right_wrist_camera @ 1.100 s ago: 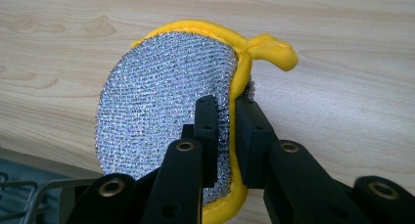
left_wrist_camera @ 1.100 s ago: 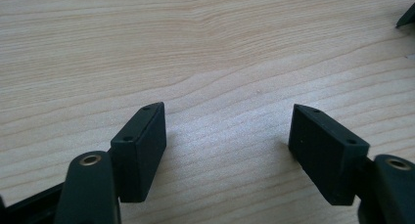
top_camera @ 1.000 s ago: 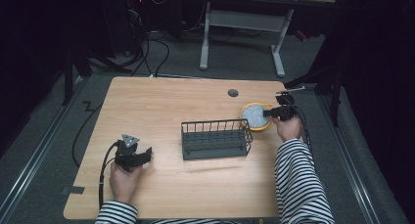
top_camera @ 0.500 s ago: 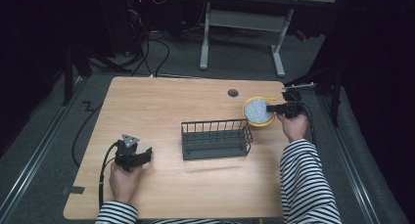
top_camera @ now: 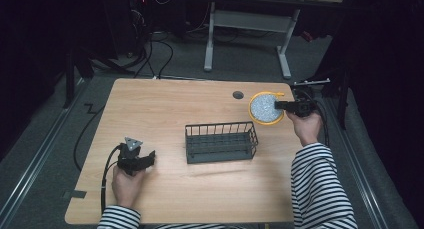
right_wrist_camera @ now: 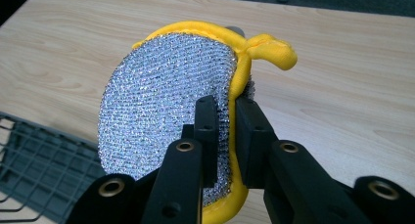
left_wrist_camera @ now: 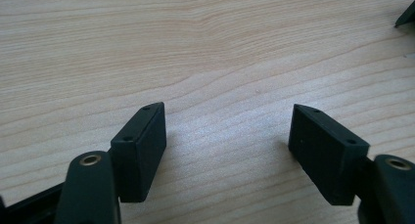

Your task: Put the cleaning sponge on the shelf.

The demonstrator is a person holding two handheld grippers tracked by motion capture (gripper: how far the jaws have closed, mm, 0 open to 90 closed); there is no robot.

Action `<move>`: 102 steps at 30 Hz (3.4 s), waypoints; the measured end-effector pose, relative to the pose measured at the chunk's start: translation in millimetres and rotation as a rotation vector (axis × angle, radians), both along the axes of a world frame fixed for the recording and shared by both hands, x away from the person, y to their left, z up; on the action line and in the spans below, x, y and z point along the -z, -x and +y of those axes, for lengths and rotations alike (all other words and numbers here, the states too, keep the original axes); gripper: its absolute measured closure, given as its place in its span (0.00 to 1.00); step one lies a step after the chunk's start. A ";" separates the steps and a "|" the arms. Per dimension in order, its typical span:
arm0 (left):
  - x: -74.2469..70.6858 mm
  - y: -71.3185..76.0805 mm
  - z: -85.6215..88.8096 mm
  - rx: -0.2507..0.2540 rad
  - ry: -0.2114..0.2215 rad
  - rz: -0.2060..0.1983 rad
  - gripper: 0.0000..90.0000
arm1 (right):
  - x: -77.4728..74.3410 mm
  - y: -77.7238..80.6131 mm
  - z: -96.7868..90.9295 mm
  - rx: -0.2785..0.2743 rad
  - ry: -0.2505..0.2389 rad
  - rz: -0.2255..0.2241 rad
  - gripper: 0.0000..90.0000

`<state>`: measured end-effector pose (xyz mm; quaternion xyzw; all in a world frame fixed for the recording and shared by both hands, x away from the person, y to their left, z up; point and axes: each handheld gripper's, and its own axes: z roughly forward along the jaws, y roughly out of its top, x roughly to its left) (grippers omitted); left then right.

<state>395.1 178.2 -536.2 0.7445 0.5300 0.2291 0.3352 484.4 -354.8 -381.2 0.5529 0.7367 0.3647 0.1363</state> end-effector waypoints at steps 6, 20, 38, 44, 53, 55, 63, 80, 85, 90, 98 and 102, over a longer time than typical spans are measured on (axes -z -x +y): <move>0.1 0.0 0.0 0.000 0.000 -0.001 0.34 | -9.0 8.9 17.2 -0.072 -0.006 -0.017 0.90; 0.1 0.0 0.0 0.001 0.000 -0.001 0.34 | -5.5 20.7 53.1 -0.199 -0.009 -0.023 0.90; 0.1 0.0 0.0 0.001 0.001 -0.001 0.34 | 12.1 28.8 82.8 -0.283 -0.001 -0.004 0.89; 0.1 0.0 0.1 0.001 0.002 -0.001 0.34 | 18.2 29.3 87.9 -0.303 -0.002 -0.005 0.89; 0.1 0.0 0.0 0.001 0.001 -0.001 0.34 | 23.7 31.3 83.6 -0.291 -0.008 -0.013 0.89; 0.1 0.0 0.0 0.001 0.001 -0.001 0.34 | 23.0 31.1 84.6 -0.294 -0.004 -0.020 0.89; 0.1 0.1 -0.2 0.002 -0.001 -0.001 0.34 | 25.9 30.0 84.1 -0.292 -0.003 -0.019 0.89; 0.0 0.2 -0.1 0.003 -0.002 0.000 0.34 | 29.1 33.2 86.2 -0.302 0.036 -0.023 0.89; 0.1 0.1 -0.2 0.002 -0.001 -0.001 0.34 | 33.5 36.4 86.3 -0.305 0.041 -0.021 0.89; 0.0 0.2 -0.2 0.004 -0.003 -0.001 0.34 | 39.1 41.4 85.8 -0.305 0.058 -0.013 0.88; 0.1 0.1 -0.2 0.003 -0.001 -0.001 0.34 | 43.0 44.6 89.0 -0.319 0.080 -0.003 0.85; 0.0 0.1 -0.1 0.005 -0.003 0.000 0.34 | 45.0 46.0 81.9 -0.292 0.031 -0.001 0.69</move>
